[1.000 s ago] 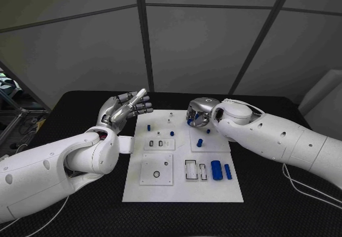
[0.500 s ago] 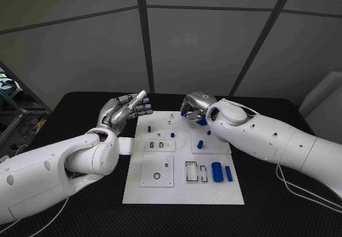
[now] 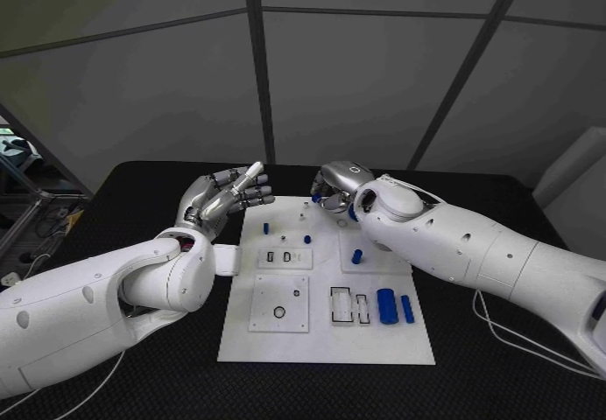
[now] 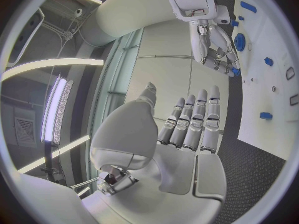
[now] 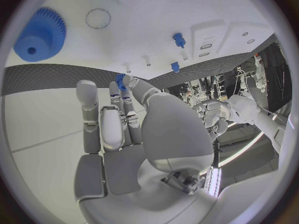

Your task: Assemble the parts on the task board

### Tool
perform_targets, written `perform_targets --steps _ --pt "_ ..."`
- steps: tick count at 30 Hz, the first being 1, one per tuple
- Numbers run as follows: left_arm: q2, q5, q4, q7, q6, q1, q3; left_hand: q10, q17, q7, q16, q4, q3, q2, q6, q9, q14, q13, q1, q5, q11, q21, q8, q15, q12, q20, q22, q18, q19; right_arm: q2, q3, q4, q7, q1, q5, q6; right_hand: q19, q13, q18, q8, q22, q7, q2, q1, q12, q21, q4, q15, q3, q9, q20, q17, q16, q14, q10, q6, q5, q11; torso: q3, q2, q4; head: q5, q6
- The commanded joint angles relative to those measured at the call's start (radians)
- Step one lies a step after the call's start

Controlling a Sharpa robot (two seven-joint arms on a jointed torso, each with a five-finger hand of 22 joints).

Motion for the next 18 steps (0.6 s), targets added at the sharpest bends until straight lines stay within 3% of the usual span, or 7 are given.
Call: perform_targets --steps 1,18 --pt "0.001 -0.005 0.002 0.006 0.012 0.001 0.001 0.001 -0.001 0.064 -0.006 -0.001 -0.005 -0.001 -0.006 -0.001 -0.008 -0.001 0.006 0.001 0.004 -0.004 -0.003 0.001 -0.006 0.002 -0.001 -0.020 -0.008 0.008 0.001 -0.011 0.015 0.004 0.002 -0.011 0.002 0.000 -0.012 0.002 0.000 0.002 -0.006 0.001 -0.003 0.006 0.001 -0.002 0.005 0.001 -0.003 0.001 0.003 0.034 0.003 0.004 0.001 0.005 -0.0021 0.003 0.0026 0.000 -0.001" --pt "0.006 -0.005 0.004 0.005 0.012 0.002 0.001 0.001 -0.002 0.064 -0.007 -0.002 -0.005 0.000 -0.008 -0.002 -0.008 -0.001 0.007 0.001 0.004 -0.006 -0.004 0.002 -0.007 0.002 -0.001 -0.021 -0.010 0.043 0.001 -0.047 0.028 0.006 0.008 -0.007 -0.001 -0.001 -0.012 -0.002 -0.002 0.003 -0.010 -0.007 -0.008 0.006 0.008 0.000 0.008 0.001 -0.001 -0.001 0.003 0.034 0.001 0.002 -0.007 0.006 -0.0041 0.008 0.0034 0.004 -0.005"
